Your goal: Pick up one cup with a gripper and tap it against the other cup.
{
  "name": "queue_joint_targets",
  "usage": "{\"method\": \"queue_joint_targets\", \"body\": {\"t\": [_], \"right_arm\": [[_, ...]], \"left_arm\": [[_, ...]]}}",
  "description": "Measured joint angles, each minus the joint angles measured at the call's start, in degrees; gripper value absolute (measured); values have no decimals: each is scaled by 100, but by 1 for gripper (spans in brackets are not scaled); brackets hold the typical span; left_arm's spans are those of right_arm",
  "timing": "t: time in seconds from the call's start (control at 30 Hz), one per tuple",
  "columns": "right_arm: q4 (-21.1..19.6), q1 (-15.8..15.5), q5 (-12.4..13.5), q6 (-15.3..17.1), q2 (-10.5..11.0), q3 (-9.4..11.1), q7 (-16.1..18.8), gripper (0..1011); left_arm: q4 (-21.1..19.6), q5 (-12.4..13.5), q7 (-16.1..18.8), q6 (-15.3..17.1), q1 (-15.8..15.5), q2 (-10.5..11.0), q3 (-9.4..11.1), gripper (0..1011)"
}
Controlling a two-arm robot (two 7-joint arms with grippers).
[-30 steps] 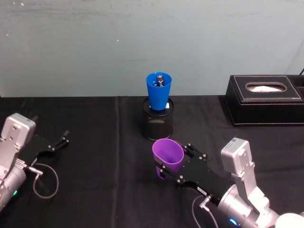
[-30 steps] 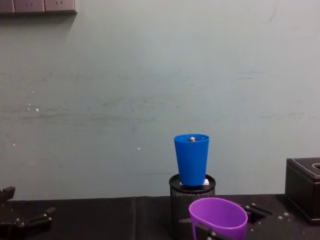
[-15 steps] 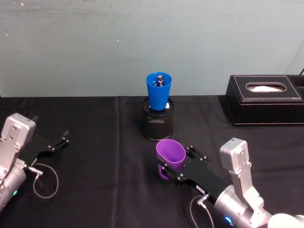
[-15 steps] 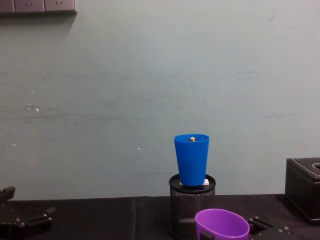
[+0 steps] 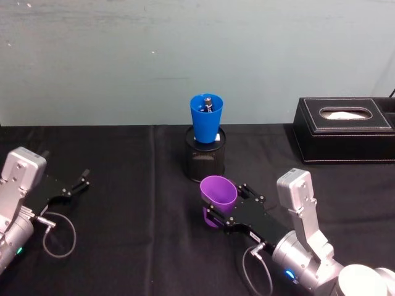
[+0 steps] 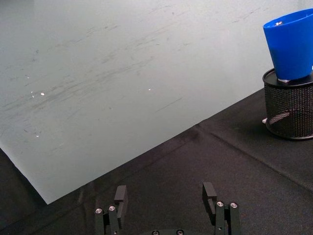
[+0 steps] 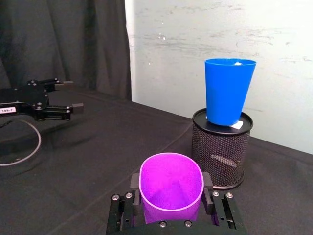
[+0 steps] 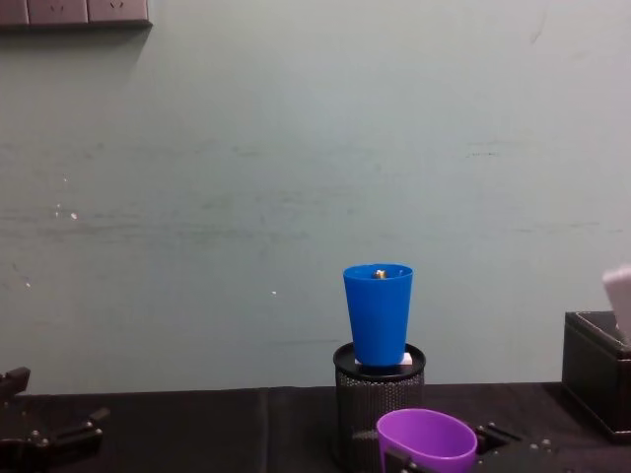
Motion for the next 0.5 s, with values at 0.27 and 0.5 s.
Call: {"method": "queue_joint_targets", "body": {"t": [0.27,0.5], "right_arm": [[247,145,-27,-27,-91,-7,42,718],[442,213,-2,-106,-152,3,91,718]], "left_arm": [[0,0,0,0,0,0,0,1000],[0,0,0,0,0,0,0,1000]]}}
